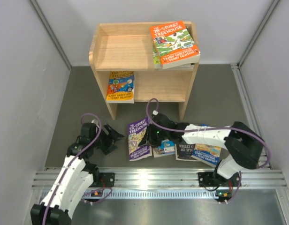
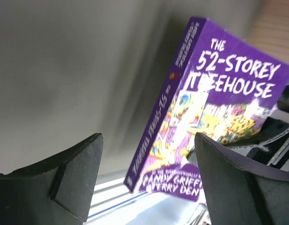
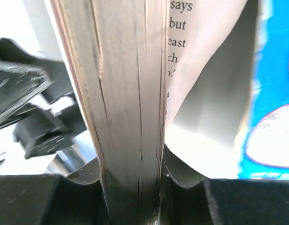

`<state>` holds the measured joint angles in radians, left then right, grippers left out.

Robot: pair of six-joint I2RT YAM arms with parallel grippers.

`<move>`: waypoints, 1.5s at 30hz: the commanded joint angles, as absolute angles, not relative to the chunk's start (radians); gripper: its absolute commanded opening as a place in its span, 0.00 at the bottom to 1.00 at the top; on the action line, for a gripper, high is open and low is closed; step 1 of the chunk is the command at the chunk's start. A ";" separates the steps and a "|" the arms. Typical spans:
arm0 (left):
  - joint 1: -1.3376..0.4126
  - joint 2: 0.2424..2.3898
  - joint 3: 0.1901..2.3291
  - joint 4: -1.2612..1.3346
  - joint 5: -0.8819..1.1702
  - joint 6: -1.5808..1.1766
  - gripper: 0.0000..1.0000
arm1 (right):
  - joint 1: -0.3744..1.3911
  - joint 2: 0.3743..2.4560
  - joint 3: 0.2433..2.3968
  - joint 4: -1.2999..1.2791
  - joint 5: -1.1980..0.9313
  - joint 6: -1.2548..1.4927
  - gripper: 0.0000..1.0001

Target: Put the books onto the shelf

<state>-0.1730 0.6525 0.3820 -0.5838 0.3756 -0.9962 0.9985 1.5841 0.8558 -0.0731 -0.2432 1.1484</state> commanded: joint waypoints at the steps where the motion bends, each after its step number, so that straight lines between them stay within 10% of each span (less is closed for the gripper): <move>1: -0.176 0.547 0.420 -0.592 0.436 -1.074 0.84 | 0.986 1.436 0.853 0.026 -0.265 1.224 0.00; 15: -0.190 0.541 0.483 -0.391 0.538 -1.192 0.84 | 1.017 1.373 0.822 0.281 -0.314 1.353 0.00; 22: -0.300 0.575 0.503 -0.198 0.529 -1.246 0.69 | 1.072 1.423 0.867 0.364 -0.321 1.368 0.00; 25: -0.339 0.586 0.503 -0.152 0.517 -1.252 0.55 | 1.089 1.445 0.900 0.361 -0.325 1.355 0.00; 30: -0.353 0.575 0.532 -0.170 0.492 -1.250 0.00 | 1.100 1.421 0.897 0.315 -0.310 1.330 0.01; 32: -0.353 0.577 0.572 -0.199 0.480 -1.223 0.00 | 1.100 1.390 0.879 0.267 -0.293 1.309 0.24; 34: -0.353 0.592 0.604 -0.247 0.469 -1.194 0.00 | 1.100 1.346 0.864 0.223 -0.273 1.286 0.79; 36: -0.353 0.615 0.659 -0.288 0.454 -1.177 0.00 | 1.098 1.315 0.850 0.128 -0.241 1.267 0.99; 45: -0.351 0.658 0.796 -0.270 0.405 -1.209 0.00 | 1.094 1.171 0.709 0.120 -0.232 1.322 1.00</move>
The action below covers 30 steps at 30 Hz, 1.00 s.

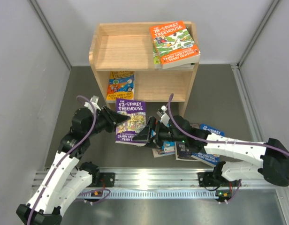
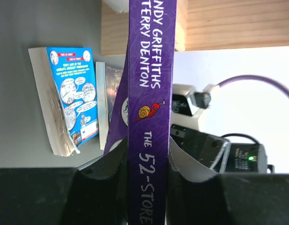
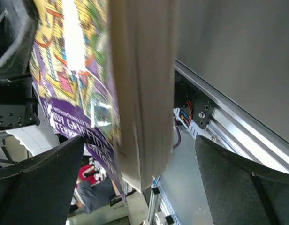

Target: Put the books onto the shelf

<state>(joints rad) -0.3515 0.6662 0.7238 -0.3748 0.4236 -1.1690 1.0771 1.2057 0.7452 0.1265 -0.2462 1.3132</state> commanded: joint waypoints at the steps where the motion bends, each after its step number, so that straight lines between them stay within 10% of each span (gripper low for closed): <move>1: -0.351 0.657 0.801 -0.265 0.391 -1.232 0.00 | 1.094 1.149 0.703 0.127 -0.229 1.337 1.00; 30: -0.351 0.496 0.581 0.144 0.299 -1.715 0.00 | 1.134 1.305 0.558 1.046 -0.031 1.741 0.97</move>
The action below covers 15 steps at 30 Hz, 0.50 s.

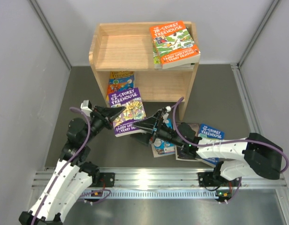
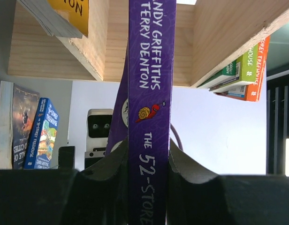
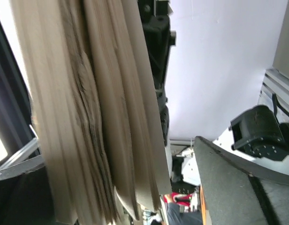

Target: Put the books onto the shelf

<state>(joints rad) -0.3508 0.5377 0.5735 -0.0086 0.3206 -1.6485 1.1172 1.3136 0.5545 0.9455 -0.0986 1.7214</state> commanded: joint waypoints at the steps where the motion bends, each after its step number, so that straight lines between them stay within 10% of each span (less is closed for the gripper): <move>1: -0.351 0.491 0.578 0.138 0.296 -1.715 0.00 | 1.134 1.296 0.551 1.037 -0.022 1.741 0.93; 7: -0.353 0.451 0.563 0.078 0.291 -1.707 0.00 | 1.131 1.255 0.526 0.993 -0.005 1.723 0.41; 15: -0.351 0.460 0.673 -0.221 0.273 -1.504 0.00 | 1.123 1.083 0.563 0.668 -0.011 1.588 0.30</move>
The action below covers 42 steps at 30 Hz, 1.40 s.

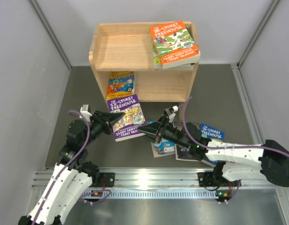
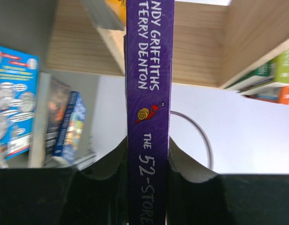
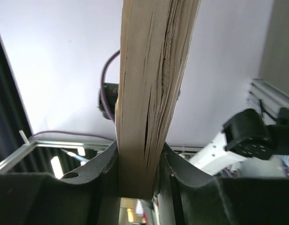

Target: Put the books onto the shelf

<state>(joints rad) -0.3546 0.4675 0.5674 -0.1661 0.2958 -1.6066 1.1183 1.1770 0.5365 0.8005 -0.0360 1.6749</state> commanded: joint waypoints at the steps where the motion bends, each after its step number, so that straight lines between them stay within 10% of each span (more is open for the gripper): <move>1: -0.351 0.475 0.689 -0.304 0.268 -1.477 0.00 | 1.124 1.068 0.589 0.547 -0.012 1.568 0.29; 19: -0.353 0.713 0.851 -0.498 0.410 -1.157 0.01 | 1.117 1.097 0.773 0.279 -0.041 1.372 0.00; 26: -0.353 0.801 1.015 -0.689 0.382 -0.973 0.41 | 1.117 1.083 0.922 0.126 0.036 1.221 0.00; 42: -0.353 0.816 1.035 -0.698 0.371 -0.936 0.72 | 1.106 1.008 1.094 -0.104 0.209 1.097 0.00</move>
